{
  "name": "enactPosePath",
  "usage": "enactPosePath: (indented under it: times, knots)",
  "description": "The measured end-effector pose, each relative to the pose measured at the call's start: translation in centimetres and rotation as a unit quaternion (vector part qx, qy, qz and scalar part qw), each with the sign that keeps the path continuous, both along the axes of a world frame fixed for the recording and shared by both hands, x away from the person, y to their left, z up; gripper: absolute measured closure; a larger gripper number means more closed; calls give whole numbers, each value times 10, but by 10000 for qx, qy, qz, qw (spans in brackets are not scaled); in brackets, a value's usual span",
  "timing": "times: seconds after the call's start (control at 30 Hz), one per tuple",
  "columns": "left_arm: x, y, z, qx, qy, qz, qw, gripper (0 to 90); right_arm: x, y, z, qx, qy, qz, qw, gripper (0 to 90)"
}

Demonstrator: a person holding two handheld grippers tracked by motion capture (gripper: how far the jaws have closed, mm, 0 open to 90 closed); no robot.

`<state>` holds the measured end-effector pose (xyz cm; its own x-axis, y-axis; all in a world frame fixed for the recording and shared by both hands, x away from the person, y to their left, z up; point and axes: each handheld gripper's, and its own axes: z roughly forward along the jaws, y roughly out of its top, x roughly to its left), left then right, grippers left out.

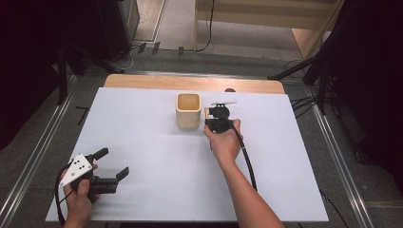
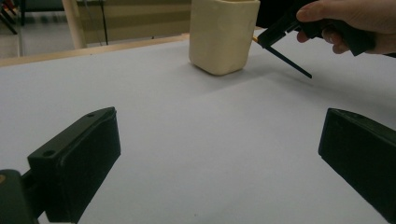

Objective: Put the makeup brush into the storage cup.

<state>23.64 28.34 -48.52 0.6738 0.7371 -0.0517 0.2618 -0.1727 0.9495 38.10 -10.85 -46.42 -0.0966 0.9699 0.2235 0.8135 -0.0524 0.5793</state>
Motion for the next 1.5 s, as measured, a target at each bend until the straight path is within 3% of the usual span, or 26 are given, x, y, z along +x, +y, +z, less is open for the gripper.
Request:
enactPosePath:
  times: [0.1,0.13,0.2,0.23,0.3,0.33,0.43,0.47,0.5,0.53,0.57,0.6,0.67,0.8,0.83,0.9,0.93,0.97,1.0,1.03,1.07,1.1,1.13,1.17,1.3,1.5]
  knots:
    - [0,0,0,-4,2,1,10000,0,-1,-1,2,-14,-184,-61,9998,847]
    - [0,0,0,-13,1,5,10000,0,-2,-1,4,-74,-418,-115,9990,847]
    - [0,0,0,-5,1,1,10000,0,-3,-2,5,-87,-483,-130,9987,847]
    - [0,0,0,-8,2,1,10000,0,-4,-3,8,-103,-710,-140,9973,847]
    - [0,0,0,-7,4,1,10000,0,-4,-4,8,-100,-796,-128,9967,847]
    - [0,0,0,-8,4,1,10000,0,-5,-5,11,-10,-1047,-81,9945,847]
    - [0,0,0,-13,-2,0,10000,0,-6,-6,13,-36,-1211,-106,9926,847]
    - [0,0,0,-15,0,4,10000,0,-8,-7,17,11,-1431,-110,9896,847]
    - [0,0,0,-15,0,4,10000,0,-8,-7,17,11,-1431,-110,9896,847]
    - [0,0,0,-15,-1,6,10000,0,-9,-7,20,35,-1644,-139,9863,847]
    - [0,0,0,-18,0,7,10000,0,-9,-7,20,35,-1644,-139,9863,847]
    - [0,0,0,-17,-2,7,10000,0,-10,-7,23,121,-1827,-165,9829,847]
    - [0,0,0,-19,-1,6,10000,0,-10,-8,24,171,-1894,-164,9816,847]
    - [0,0,0,-27,-8,4,10000,0,-12,-6,28,118,-2269,-170,9737,847]
    - [0,1,0,-14,-11,-2,10000,0,-13,-7,30,127,-2428,-184,9698,847]
    - [0,1,0,-14,-17,-9,10000,0,-14,-8,32,210,-2554,-182,9664,847]
    - [0,1,0,-19,-17,-7,10000,0,-14,-8,32,210,-2554,-182,9664,847]
    - [0,1,0,-25,-26,-9,10000,0,-15,-9,35,307,-2741,-188,9610,847]
    - [0,1,0,-27,-26,-12,10000,0,-15,-9,36,378,-2835,-169,9581,847]
    - [0,1,0,-32,-33,-14,10000,0,-15,-9,36,378,-2835,-169,9581,847]
    - [0,1,0,-28,-36,-18,10000,0,-16,-9,39,361,-3000,-145,9532,847]
    - [-1,1,0,-23,-38,-18,10000,0,-17,-9,39,368,-3074,-133,9508,847]
    - [-1,1,0,-23,-38,-18,10000,0,-17,-9,39,368,-3074,-133,9508,847]
    - [0,1,0,-28,-49,-27,10000,0,-17,-9,41,412,-3190,-129,9468,847]
    - [-1,1,0,-29,-58,-34,10000,0,-18,-9,43,474,-3319,-68,9421,847]
    - [0,0,0,-24,-55,-35,10000,0,-17,-9,44,448,-3610,174,9313,847]
